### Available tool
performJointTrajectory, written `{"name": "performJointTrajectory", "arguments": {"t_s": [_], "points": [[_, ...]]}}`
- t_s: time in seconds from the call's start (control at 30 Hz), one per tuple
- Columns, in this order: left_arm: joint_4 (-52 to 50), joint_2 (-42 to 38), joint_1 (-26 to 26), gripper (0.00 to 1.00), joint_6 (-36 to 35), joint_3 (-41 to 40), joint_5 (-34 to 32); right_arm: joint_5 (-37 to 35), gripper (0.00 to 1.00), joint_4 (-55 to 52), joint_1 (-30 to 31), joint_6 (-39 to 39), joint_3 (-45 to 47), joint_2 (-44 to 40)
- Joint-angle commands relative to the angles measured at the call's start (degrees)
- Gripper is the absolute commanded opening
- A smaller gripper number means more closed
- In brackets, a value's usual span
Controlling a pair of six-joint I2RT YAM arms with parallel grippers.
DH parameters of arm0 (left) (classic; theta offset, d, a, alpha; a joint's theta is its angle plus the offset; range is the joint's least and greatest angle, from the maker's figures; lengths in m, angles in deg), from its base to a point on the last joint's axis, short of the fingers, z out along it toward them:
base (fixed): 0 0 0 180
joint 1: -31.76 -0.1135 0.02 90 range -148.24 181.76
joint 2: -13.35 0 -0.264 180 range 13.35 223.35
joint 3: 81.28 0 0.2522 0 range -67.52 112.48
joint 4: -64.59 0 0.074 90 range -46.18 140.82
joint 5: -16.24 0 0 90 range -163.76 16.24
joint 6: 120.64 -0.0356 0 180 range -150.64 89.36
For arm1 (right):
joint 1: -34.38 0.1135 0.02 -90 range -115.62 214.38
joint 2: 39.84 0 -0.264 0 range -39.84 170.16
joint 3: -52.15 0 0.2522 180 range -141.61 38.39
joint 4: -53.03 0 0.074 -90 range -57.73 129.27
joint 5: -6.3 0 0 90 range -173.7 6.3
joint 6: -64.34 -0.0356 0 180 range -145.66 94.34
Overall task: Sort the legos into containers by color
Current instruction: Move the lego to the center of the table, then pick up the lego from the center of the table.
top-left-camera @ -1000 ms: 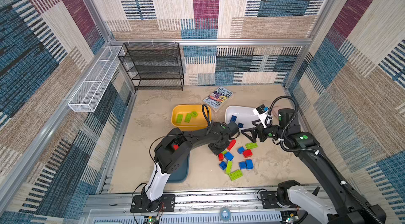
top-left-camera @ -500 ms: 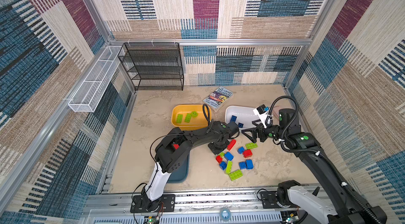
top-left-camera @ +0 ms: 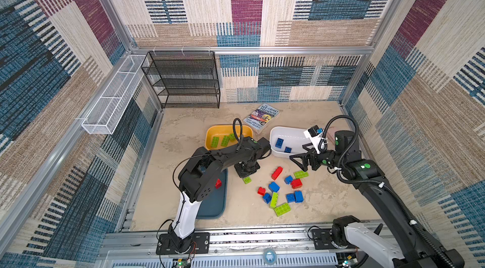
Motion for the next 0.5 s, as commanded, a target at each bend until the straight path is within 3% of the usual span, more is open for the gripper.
{"name": "performJointTrajectory", "arguments": {"t_s": [0.0,0.13,0.33,0.47], "points": [[-2.28,-1.00,0.15,0.35,-2.48,-0.29,-0.10,-0.53,0.99,0.86,0.02,0.18,-0.47,0.14],[-2.03,-2.19,0.72,0.37,-2.26,-0.97,-0.04,-0.65,0.99,0.75,-0.02,0.42,-0.69,0.63],[0.00,-4.14,0.82,0.21,-1.67,-3.82,0.44,-0.44,0.99,0.77,0.03,0.35,-0.84,0.80],[-0.10,-7.39,0.82,0.20,-3.53,-3.90,-0.52,-0.63,0.99,0.66,0.02,0.28,-0.79,0.51]]}}
